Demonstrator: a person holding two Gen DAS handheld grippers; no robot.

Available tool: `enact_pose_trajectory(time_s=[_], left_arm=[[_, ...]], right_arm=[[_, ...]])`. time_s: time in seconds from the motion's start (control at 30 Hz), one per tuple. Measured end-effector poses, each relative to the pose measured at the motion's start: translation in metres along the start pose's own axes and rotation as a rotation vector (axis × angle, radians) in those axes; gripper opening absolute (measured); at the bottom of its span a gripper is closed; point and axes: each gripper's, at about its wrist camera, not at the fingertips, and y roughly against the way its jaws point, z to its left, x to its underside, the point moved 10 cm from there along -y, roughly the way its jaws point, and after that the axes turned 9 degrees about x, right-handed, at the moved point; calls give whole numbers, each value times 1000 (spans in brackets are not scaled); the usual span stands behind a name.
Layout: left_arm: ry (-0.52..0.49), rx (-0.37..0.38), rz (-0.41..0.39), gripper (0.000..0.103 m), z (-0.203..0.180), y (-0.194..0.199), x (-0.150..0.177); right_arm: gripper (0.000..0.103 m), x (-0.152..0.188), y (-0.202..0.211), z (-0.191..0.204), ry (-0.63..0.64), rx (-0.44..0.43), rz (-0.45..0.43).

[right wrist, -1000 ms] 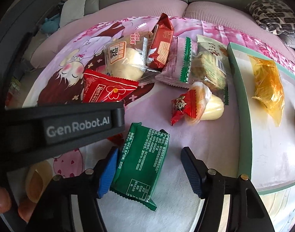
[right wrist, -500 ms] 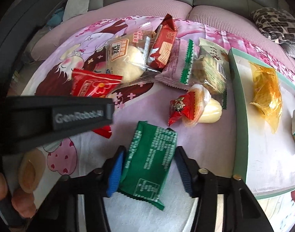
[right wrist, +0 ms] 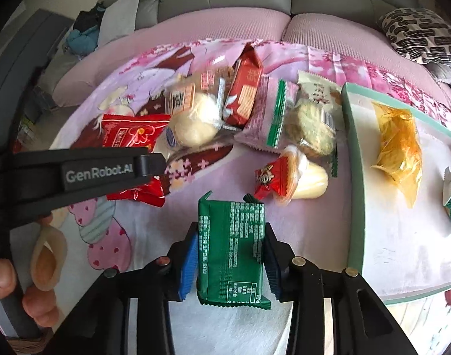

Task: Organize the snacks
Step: 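Grasp the red Rusk bag with left tool while right grasps dark green packet, then carry red bag into tray and release while right drops dark green packet in tray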

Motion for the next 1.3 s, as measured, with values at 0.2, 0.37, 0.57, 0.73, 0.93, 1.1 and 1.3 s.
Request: enact_pose_trajectory(time_s=[0.2, 0.37, 0.57, 0.73, 0.93, 1.1, 1.3], left_arm=[[23, 1, -87, 45, 3, 26, -11], [18, 7, -124, 45, 1, 39, -14], [-24, 17, -159, 45, -18, 49, -17], [-59, 48, -176, 45, -41, 53, -19], [-121, 57, -179, 45, -74, 53, -22], [-183, 56, -170, 45, -109, 49, -23], [-273, 27, -181, 45, -158, 42, -32]], right_arm=[[42, -19, 28, -13, -68, -22, -90], [42, -28, 41, -27, -105, 9, -141], [42, -32, 51, -57, -174, 48, -180], [42, -40, 62, -95, -255, 72, -219], [42, -47, 70, -139, -326, 74, -254], [42, -49, 77, -169, -380, 76, -287], [42, -45, 79, -216, -478, 110, -297]])
